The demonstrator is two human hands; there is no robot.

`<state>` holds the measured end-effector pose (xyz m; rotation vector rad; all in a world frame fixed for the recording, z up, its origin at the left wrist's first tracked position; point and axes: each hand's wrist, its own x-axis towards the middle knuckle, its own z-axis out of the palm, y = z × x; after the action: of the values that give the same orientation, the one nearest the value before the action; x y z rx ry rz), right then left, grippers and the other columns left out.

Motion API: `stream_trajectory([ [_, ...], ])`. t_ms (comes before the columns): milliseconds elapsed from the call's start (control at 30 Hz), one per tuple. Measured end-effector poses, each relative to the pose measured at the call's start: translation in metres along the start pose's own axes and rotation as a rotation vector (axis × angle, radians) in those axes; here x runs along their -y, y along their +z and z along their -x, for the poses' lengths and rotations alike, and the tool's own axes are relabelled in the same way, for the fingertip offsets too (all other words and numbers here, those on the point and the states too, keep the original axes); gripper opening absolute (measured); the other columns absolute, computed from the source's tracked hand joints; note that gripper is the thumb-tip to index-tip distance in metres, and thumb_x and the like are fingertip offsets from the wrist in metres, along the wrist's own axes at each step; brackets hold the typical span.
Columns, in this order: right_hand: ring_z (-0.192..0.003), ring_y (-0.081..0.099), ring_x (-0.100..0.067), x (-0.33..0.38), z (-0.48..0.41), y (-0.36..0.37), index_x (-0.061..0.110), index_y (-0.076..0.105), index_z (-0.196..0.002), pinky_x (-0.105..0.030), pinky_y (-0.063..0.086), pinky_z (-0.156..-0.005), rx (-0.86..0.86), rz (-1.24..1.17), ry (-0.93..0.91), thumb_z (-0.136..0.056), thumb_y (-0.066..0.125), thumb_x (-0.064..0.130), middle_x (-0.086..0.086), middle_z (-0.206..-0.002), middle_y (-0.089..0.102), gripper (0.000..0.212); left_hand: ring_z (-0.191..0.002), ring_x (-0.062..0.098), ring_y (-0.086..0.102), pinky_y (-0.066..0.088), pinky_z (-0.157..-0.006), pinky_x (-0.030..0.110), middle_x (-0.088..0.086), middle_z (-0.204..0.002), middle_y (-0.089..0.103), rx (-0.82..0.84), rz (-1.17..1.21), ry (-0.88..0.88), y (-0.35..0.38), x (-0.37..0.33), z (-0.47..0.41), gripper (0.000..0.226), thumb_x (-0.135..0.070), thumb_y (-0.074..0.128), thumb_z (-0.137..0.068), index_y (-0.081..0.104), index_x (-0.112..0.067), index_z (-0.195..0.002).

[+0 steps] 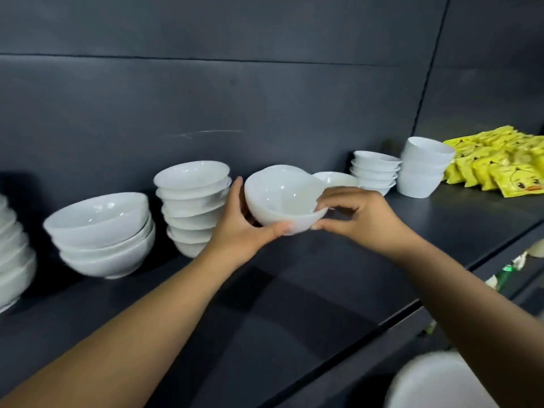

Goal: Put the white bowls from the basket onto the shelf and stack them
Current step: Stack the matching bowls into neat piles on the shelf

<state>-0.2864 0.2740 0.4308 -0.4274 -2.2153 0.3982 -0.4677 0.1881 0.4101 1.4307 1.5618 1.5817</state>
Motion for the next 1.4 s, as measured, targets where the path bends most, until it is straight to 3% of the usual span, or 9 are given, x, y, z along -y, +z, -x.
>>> stream_trajectory([
  [167, -0.072, 0.051, 0.016, -0.052, -0.046, -0.015, 0.000, 0.070, -0.077, -0.001, 0.034, -0.066, -0.136, 0.070, 0.028, -0.070, 0.075, 0.013, 0.006, -0.073, 0.059, 0.016, -0.117, -0.006, 0.028, 0.027, -0.097, 0.016, -0.022, -0.122, 0.027, -0.031, -0.075, -0.068, 0.024, 0.014, -0.044, 0.101, -0.022, 0.078, -0.070, 0.013, -0.020, -0.147],
  [300, -0.067, 0.050, 0.012, -0.086, -0.061, -0.005, 0.004, 0.072, -0.082, -0.004, 0.033, -0.062, -0.197, -0.066, 0.172, -0.072, 0.075, 0.006, 0.005, -0.075, 0.058, 0.010, -0.132, 0.008, 0.030, 0.023, -0.098, 0.014, -0.009, -0.143, 0.029, -0.124, -0.241, -0.109, 0.036, 0.040, -0.066, 0.083, -0.022, 0.076, -0.073, 0.029, -0.019, -0.141],
  [400, -0.067, 0.050, 0.011, -0.100, -0.067, 0.011, 0.006, 0.072, -0.084, -0.005, 0.032, -0.060, -0.183, -0.102, 0.204, -0.073, 0.075, 0.009, 0.006, -0.080, 0.060, 0.011, -0.128, 0.014, 0.037, 0.024, -0.088, 0.009, -0.002, -0.140, 0.034, -0.151, -0.367, -0.053, 0.040, 0.053, -0.082, 0.042, -0.021, 0.076, -0.073, 0.059, -0.014, -0.110],
  [500, -0.072, 0.051, 0.008, -0.105, -0.066, 0.025, 0.006, 0.072, -0.082, -0.004, 0.034, -0.064, -0.149, -0.166, 0.194, -0.073, 0.074, 0.007, 0.015, -0.076, 0.057, 0.009, -0.117, 0.012, 0.045, 0.030, -0.081, 0.009, -0.002, -0.138, 0.039, -0.206, -0.422, -0.018, 0.038, 0.063, -0.086, 0.017, -0.021, 0.077, -0.071, 0.061, -0.017, -0.075],
  [700, -0.073, 0.049, -0.006, -0.102, -0.064, 0.031, 0.010, 0.071, -0.081, -0.009, 0.033, -0.063, -0.079, -0.213, 0.157, -0.074, 0.074, 0.007, 0.012, -0.078, 0.057, 0.008, -0.078, 0.001, 0.049, 0.035, -0.063, 0.002, -0.004, -0.103, 0.054, -0.197, -0.313, -0.022, 0.030, 0.056, -0.092, 0.023, -0.022, 0.075, -0.073, 0.054, -0.027, -0.065],
  [867, -0.084, 0.059, -0.028, -0.100, -0.064, 0.033, 0.007, 0.072, -0.084, -0.031, 0.045, -0.075, -0.067, -0.187, 0.145, -0.074, 0.074, 0.007, 0.001, -0.086, 0.061, 0.010, -0.080, 0.010, 0.051, 0.040, -0.069, 0.011, -0.006, -0.084, 0.055, -0.191, -0.144, 0.002, 0.028, 0.057, -0.088, 0.025, -0.015, 0.076, -0.072, 0.053, -0.024, -0.068],
  [1167, -0.084, 0.055, -0.017, -0.101, -0.063, 0.042, 0.006, 0.073, -0.084, -0.017, 0.041, -0.078, -0.065, -0.122, 0.092, -0.072, 0.074, 0.007, 0.003, -0.085, 0.061, 0.012, -0.127, 0.005, 0.036, 0.033, -0.108, 0.029, -0.006, -0.147, 0.032, -0.192, 0.064, -0.100, 0.033, 0.063, -0.091, 0.103, -0.018, 0.080, -0.067, 0.012, -0.021, -0.145],
  [1267, -0.088, 0.055, -0.015, -0.099, -0.064, 0.043, 0.005, 0.073, -0.085, -0.016, 0.041, -0.078, -0.058, -0.144, 0.103, -0.072, 0.074, 0.005, 0.004, -0.085, 0.061, 0.012, -0.128, 0.009, 0.043, 0.037, -0.109, 0.036, -0.004, -0.143, 0.042, -0.151, 0.026, -0.068, 0.035, 0.064, -0.092, 0.113, -0.043, 0.082, -0.048, 0.025, -0.020, -0.143],
  [1400, -0.086, 0.055, -0.021, -0.102, -0.065, 0.036, 0.001, 0.073, -0.089, -0.024, 0.043, -0.078, 0.041, -0.209, 0.133, -0.075, 0.070, 0.000, -0.003, -0.085, 0.065, 0.014, -0.116, 0.009, 0.056, 0.045, -0.102, 0.035, -0.003, -0.127, 0.059, -0.170, 0.112, 0.019, 0.039, 0.068, -0.090, 0.089, -0.038, 0.078, -0.051, 0.044, -0.019, -0.131],
])
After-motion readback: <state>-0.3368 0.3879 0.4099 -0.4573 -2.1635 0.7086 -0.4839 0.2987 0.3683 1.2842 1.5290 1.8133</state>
